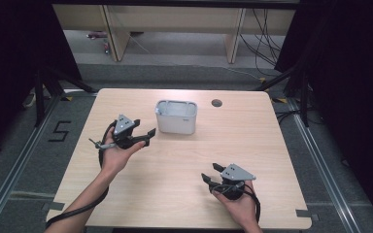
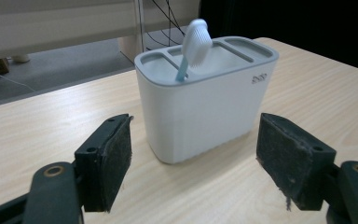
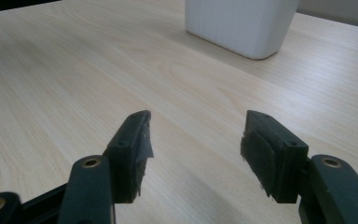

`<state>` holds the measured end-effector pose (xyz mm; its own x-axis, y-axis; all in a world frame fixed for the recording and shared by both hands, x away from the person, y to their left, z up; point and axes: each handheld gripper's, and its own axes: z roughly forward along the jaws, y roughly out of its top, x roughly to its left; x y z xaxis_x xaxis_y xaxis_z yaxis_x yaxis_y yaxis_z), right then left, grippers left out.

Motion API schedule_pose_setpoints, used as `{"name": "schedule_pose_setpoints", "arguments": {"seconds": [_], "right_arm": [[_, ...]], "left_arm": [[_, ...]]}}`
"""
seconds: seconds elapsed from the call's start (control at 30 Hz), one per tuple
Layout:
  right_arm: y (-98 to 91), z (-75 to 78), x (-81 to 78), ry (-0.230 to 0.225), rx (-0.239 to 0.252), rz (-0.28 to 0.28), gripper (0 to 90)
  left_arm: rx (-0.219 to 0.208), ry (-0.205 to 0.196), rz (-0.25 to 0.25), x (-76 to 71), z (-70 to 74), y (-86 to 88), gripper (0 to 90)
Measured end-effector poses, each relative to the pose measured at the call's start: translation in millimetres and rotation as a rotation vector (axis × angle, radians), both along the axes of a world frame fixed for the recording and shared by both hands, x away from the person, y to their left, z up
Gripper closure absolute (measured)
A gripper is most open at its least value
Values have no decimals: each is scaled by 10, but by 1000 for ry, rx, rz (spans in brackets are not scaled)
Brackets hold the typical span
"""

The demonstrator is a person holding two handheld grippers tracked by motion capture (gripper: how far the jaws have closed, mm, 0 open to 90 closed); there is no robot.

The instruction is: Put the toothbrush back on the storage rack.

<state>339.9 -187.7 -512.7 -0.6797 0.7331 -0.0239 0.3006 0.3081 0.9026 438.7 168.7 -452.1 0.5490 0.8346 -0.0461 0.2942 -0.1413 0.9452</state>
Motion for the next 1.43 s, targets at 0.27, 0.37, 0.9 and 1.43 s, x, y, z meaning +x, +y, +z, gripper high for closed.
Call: {"name": "schedule_pose_setpoints", "arguments": {"seconds": [0.27, 0.37, 0.9, 1.43], "right_arm": [[-6, 0, 5, -11, -4, -4, 424], [6, 0, -11, 25, 13, -2, 424], [6, -8, -8, 21, 15, -10, 424], [1, -29, 2, 10, 34, -5, 422]], "left_arm": [[6, -19, -7, -278, -179, 58, 264], [14, -26, -7, -393, -257, 83, 264], [3, -44, 6, -776, -677, 252, 266], [10, -144, 24, -868, -715, 225, 289]]}}
